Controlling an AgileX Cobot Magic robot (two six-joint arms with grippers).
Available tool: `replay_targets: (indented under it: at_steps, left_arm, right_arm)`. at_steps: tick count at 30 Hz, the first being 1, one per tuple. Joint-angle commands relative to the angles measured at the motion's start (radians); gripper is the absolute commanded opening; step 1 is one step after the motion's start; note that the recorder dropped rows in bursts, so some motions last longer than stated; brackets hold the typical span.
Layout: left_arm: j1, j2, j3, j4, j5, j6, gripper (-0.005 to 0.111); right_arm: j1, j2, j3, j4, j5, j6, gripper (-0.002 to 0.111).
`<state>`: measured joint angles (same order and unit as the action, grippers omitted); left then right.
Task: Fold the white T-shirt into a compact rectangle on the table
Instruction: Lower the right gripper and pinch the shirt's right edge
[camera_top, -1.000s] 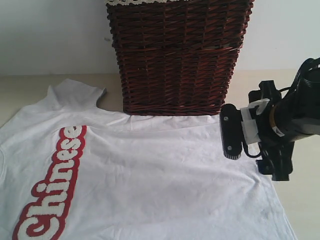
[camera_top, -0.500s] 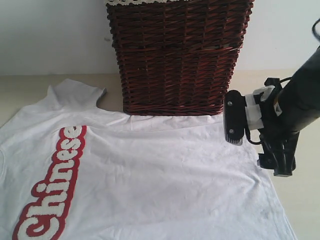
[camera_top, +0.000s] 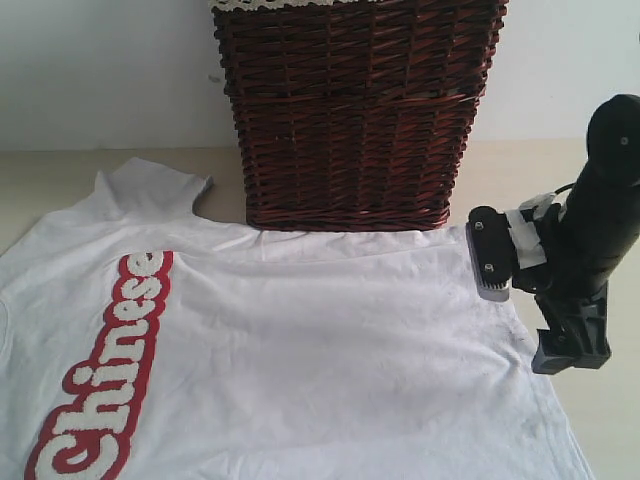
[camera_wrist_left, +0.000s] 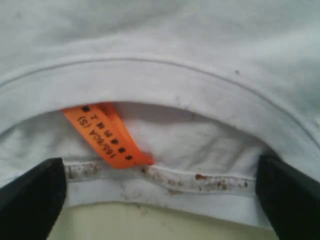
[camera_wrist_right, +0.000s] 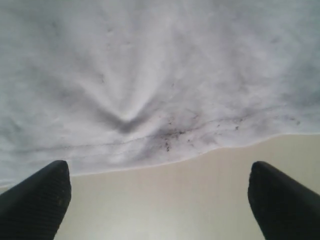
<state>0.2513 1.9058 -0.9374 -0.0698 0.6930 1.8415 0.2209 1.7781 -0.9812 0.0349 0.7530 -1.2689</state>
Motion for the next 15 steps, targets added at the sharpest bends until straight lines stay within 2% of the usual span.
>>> replay_targets:
  at_steps: [1,15]
  left_arm:
    - [0.0,0.061,0.03,0.005,-0.049,0.005,0.104]
    - [0.0,0.061,0.03,0.005,-0.049,0.005,0.104]
  right_arm:
    - [-0.007,0.073,-0.077,0.02,-0.008,-0.012,0.09]
    - [-0.007,0.167,-0.093,0.009,-0.047,-0.022,0.09]
